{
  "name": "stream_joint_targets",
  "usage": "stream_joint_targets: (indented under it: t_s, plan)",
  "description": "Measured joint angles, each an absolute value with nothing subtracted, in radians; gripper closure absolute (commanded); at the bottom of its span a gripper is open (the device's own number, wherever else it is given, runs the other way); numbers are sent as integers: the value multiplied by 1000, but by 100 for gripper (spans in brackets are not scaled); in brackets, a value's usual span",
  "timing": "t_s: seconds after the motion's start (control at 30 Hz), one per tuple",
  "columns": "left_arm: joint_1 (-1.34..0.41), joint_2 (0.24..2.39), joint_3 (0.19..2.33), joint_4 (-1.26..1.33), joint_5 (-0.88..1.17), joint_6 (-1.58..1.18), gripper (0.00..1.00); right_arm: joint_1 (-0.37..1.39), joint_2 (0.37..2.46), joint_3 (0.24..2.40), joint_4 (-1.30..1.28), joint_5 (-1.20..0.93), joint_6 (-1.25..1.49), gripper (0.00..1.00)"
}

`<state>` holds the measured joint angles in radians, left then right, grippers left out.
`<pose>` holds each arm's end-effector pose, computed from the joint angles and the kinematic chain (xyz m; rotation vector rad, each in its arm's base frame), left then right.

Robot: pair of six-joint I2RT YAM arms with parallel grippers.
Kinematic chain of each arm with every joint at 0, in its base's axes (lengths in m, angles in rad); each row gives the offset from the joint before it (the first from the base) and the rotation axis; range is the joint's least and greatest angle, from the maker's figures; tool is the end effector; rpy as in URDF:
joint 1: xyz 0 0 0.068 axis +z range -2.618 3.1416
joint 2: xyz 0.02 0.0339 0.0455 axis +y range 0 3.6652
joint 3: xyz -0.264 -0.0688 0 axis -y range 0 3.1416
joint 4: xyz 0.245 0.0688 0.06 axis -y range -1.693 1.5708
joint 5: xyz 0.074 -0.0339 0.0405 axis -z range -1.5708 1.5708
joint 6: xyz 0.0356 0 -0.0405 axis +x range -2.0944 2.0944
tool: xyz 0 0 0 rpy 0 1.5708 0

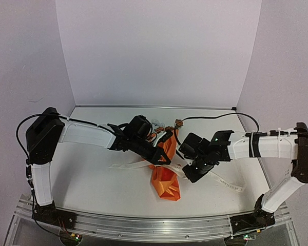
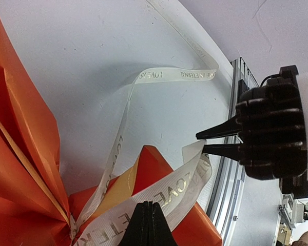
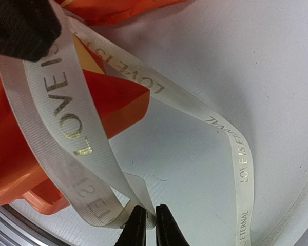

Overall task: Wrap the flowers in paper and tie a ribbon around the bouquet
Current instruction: Cross the half-tied ribbon over the folded bouquet.

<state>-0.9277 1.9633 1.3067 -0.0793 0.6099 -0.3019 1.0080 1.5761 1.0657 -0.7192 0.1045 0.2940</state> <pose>0.2404 -0.3548 0.1861 1.0992 2.2662 -1.2795 0.1638 0.2527 0.2071 -0.9557 2.6344 0.1760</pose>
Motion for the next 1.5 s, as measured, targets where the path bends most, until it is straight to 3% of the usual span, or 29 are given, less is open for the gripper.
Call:
stream_joint_targets:
  t_s: [0.2, 0.33, 0.93, 1.07, 1.33, 1.43, 1.5]
  plan:
    - [-935, 1972, 1307, -99, 611, -283, 100, 997, 1558, 1051, -707, 101, 350, 38]
    - [-937, 1980, 1307, -108, 611, -282, 100, 957, 1482, 1007, -694, 89, 414, 25]
    - [-937, 1984, 1307, -109, 611, -275, 100, 582, 1125, 625, -826, 255, 913, 15]
    - [-937, 1984, 1307, -109, 611, -266, 100, 510, 1104, 582, -858, 265, 1011, 18]
    - [-937, 1984, 1307, -109, 611, -261, 100, 395, 1154, 532, -873, 229, 1126, 37]
    - [-937, 1984, 1307, -109, 610, -261, 100, 381, 1184, 520, -846, 213, 1150, 53]
    - [-937, 1984, 1307, -109, 610, -261, 100, 377, 1200, 513, -828, 205, 1169, 68]
